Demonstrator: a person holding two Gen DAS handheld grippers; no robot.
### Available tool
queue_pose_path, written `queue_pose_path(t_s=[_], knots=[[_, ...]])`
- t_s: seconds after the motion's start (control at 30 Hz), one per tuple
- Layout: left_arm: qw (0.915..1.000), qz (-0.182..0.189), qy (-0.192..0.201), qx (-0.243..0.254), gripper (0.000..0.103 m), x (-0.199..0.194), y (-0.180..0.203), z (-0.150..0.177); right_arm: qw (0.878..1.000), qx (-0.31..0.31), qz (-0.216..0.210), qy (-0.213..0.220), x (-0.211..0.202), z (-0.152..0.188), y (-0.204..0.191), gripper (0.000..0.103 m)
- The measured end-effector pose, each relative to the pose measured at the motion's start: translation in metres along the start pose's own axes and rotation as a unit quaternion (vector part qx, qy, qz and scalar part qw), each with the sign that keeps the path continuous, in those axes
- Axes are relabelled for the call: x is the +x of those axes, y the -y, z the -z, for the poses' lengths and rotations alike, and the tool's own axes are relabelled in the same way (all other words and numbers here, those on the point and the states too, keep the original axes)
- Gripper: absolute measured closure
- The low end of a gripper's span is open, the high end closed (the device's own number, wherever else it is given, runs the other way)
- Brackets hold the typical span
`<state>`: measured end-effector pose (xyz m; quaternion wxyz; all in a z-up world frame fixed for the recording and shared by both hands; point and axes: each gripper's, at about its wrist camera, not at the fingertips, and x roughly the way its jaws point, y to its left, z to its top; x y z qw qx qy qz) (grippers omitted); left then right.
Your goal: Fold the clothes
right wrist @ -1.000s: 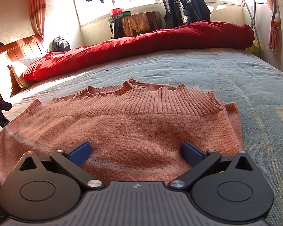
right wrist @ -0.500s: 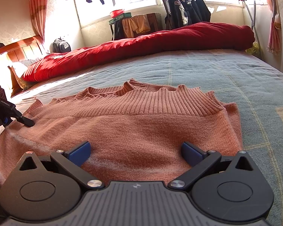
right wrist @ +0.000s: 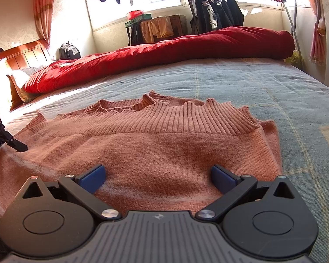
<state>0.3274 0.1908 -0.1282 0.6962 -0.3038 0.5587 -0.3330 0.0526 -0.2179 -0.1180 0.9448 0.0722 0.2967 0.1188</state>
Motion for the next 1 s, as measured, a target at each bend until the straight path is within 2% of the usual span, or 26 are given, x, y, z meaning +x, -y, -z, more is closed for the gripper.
queue_pose_path(t_s=[0.2, 0.23, 0.27, 0.37, 0.5, 0.6, 0.7, 1.0], knots=[[0.9997, -0.019, 0.005, 0.011, 0.067, 0.007, 0.003, -0.003, 1.0, 0.011, 0.014, -0.021, -0.004, -0.011, -0.006, 0.0], [0.9997, -0.018, 0.007, 0.011, 0.067, 0.007, 0.002, -0.002, 0.999, 0.03, 0.012, -0.025, -0.008, -0.017, -0.007, 0.0], [0.9997, -0.017, 0.01, 0.011, 0.067, 0.007, 0.001, -0.001, 0.999, 0.046, 0.002, -0.023, -0.012, -0.021, -0.008, 0.0], [0.9997, -0.016, 0.014, 0.016, 0.067, 0.004, -0.002, 0.003, 0.992, 0.102, -0.073, -0.013, -0.022, -0.035, -0.018, 0.0], [0.9997, -0.015, 0.011, 0.018, 0.067, 0.003, -0.003, 0.002, 0.979, 0.125, -0.151, -0.058, -0.004, -0.042, -0.051, 0.0], [0.9997, -0.012, 0.01, 0.02, 0.067, 0.003, -0.005, 0.001, 0.97, 0.136, -0.18, -0.092, 0.018, -0.04, -0.077, 0.0], [0.9996, -0.008, 0.01, 0.024, 0.067, 0.004, -0.004, 0.0, 0.973, 0.134, -0.157, -0.099, 0.037, -0.038, -0.089, 0.0], [0.9994, 0.003, 0.01, 0.033, 0.067, 0.0, -0.014, 0.002, 0.981, 0.133, -0.122, -0.072, 0.08, -0.063, -0.089, 0.0]])
